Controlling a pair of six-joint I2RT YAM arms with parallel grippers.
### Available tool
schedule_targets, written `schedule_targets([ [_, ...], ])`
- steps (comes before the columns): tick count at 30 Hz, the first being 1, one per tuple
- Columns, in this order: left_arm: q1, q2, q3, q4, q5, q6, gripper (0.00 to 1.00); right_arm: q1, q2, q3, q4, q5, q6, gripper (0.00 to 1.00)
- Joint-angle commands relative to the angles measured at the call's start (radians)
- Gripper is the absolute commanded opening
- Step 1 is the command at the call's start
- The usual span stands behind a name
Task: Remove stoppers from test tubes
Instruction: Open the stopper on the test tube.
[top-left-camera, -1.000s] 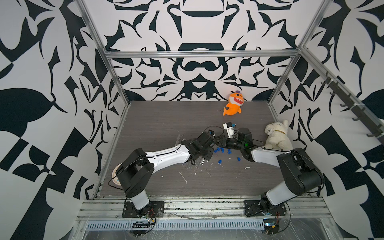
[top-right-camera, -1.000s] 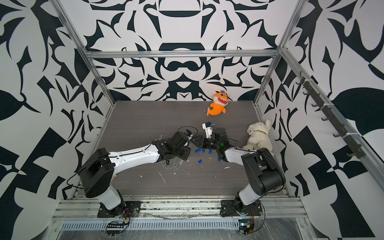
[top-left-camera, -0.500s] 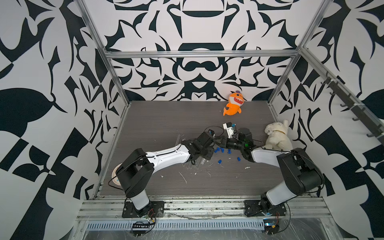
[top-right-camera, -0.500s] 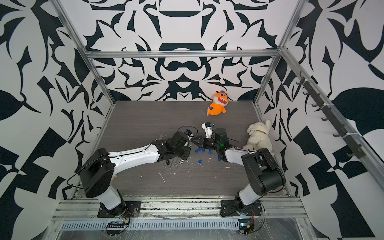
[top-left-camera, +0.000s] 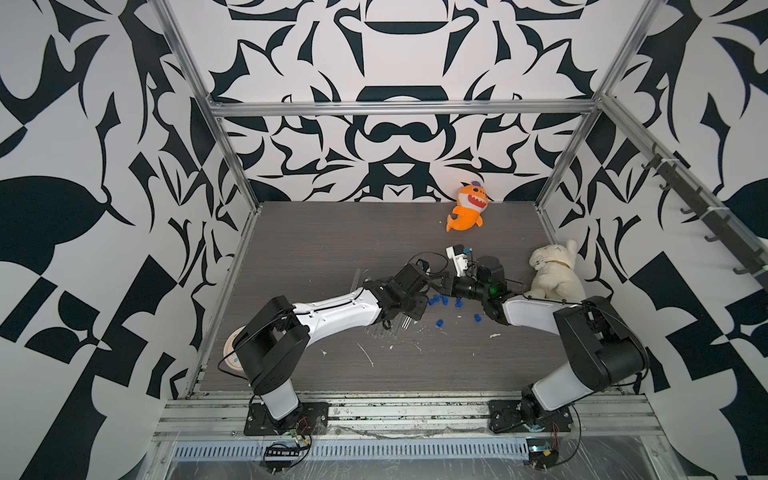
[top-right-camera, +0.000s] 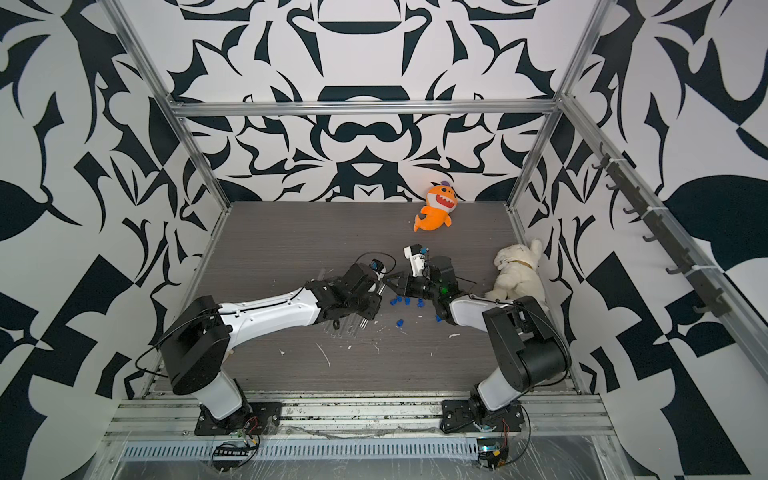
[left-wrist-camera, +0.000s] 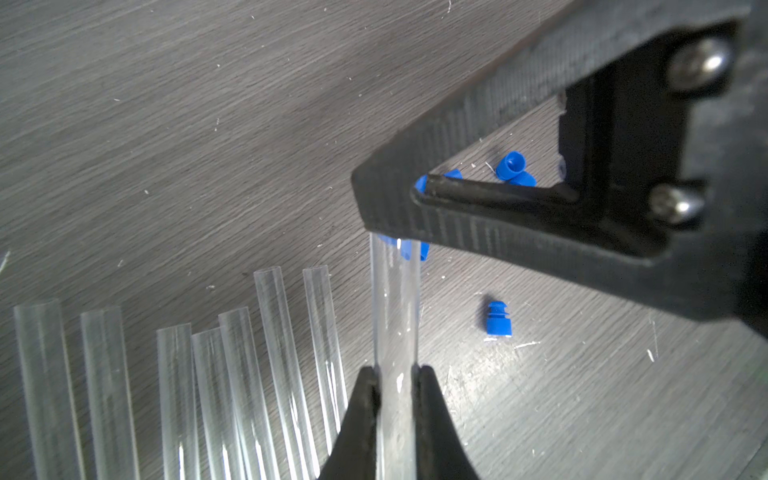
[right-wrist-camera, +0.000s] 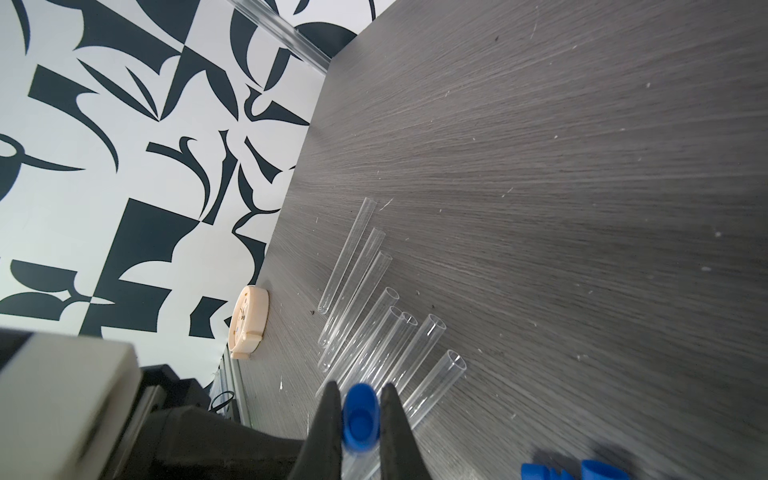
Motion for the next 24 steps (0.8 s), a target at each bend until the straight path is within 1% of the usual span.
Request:
schedule_targets([
  [1,-0.005,0.011,0.006,-0.006,0.040,0.013,0.00,0.004,-0.053,0.020,0.026,0.044,-0.011,0.00],
  [12,-0.014,0.007,-0.024,-0.033,0.068,0.013,0.00,-0.007,-0.036,0.074,0.053,0.111,0.041,0.00],
  [15,-0.015,0.008,-0.025,-0.043,0.072,0.014,0.00,-0.022,-0.019,0.076,0.127,0.091,0.106,0.00],
  [21,-0.016,0.009,-0.031,-0.047,0.070,0.017,0.00,-0.027,-0.019,0.107,0.135,0.050,0.157,0.00],
  [24,-0.016,0.010,-0.033,-0.046,0.067,0.018,0.00,-0.033,-0.039,0.110,0.092,0.054,0.153,0.00],
])
